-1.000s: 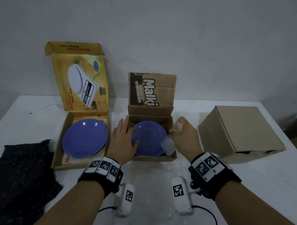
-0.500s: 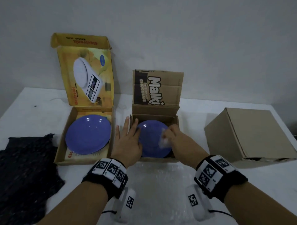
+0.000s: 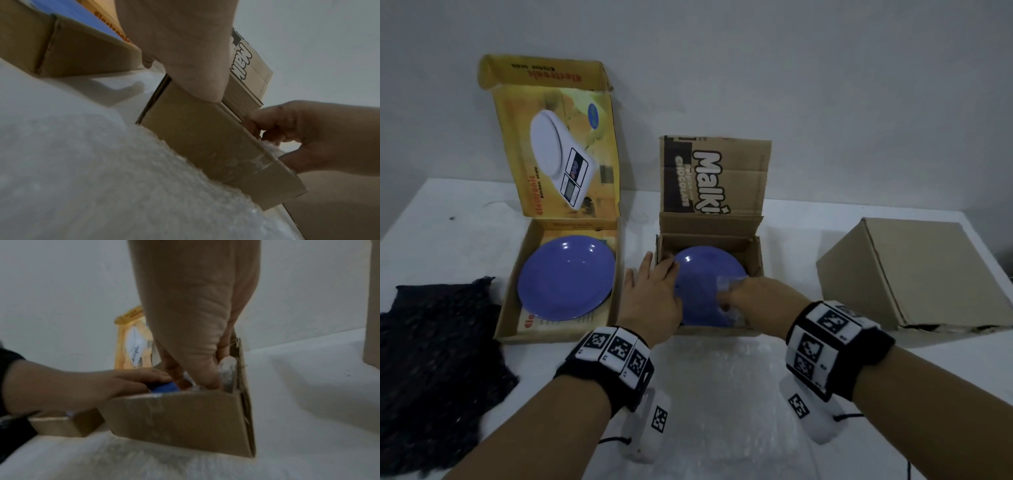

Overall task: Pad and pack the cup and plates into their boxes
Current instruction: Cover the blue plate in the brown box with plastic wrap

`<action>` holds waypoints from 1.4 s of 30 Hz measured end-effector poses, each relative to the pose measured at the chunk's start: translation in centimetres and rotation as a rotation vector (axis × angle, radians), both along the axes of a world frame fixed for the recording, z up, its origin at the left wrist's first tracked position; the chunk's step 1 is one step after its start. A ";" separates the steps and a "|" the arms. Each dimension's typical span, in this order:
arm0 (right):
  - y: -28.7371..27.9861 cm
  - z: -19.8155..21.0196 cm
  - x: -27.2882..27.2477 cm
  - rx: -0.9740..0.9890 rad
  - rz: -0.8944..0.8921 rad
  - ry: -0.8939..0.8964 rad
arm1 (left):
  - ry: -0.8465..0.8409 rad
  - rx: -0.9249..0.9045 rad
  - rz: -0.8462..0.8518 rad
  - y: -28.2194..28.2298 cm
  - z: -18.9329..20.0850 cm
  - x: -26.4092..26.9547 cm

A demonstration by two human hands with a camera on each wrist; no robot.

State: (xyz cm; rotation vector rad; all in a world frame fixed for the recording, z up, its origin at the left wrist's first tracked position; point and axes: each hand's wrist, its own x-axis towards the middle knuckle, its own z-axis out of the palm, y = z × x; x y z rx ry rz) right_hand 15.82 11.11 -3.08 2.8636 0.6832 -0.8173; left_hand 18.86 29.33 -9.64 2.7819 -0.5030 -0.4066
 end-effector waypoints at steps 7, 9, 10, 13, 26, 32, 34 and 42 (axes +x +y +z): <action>-0.5 -1.2 0.1 -0.013 0.046 -0.057 | 0.005 -0.018 0.016 0.0 0.0 0.0; -1.0 -0.8 0.1 0.017 0.011 0.061 | -0.002 -0.024 0.020 0.0 -0.1 0.0; -1.4 -0.6 0.2 0.044 -0.002 0.118 | -0.001 -0.029 0.023 0.0 -0.2 0.0; -2.7 0.2 0.6 0.099 -0.025 0.183 | -0.002 -0.048 0.036 0.0 -0.3 0.0; -2.0 -2.7 0.7 0.033 0.017 -0.186 | -0.007 -0.063 0.050 0.1 -0.7 0.1; -3.5 -0.7 -0.4 0.068 0.054 -0.065 | -0.005 -0.061 0.050 0.1 -0.7 0.0; -3.4 -0.1 -0.7 -0.045 0.140 -0.069 | 0.004 -0.071 0.055 0.0 -0.6 0.0; -2.6 0.0 -1.1 -0.228 0.164 -0.081 | -0.003 -0.069 0.052 0.0 -0.6 -0.1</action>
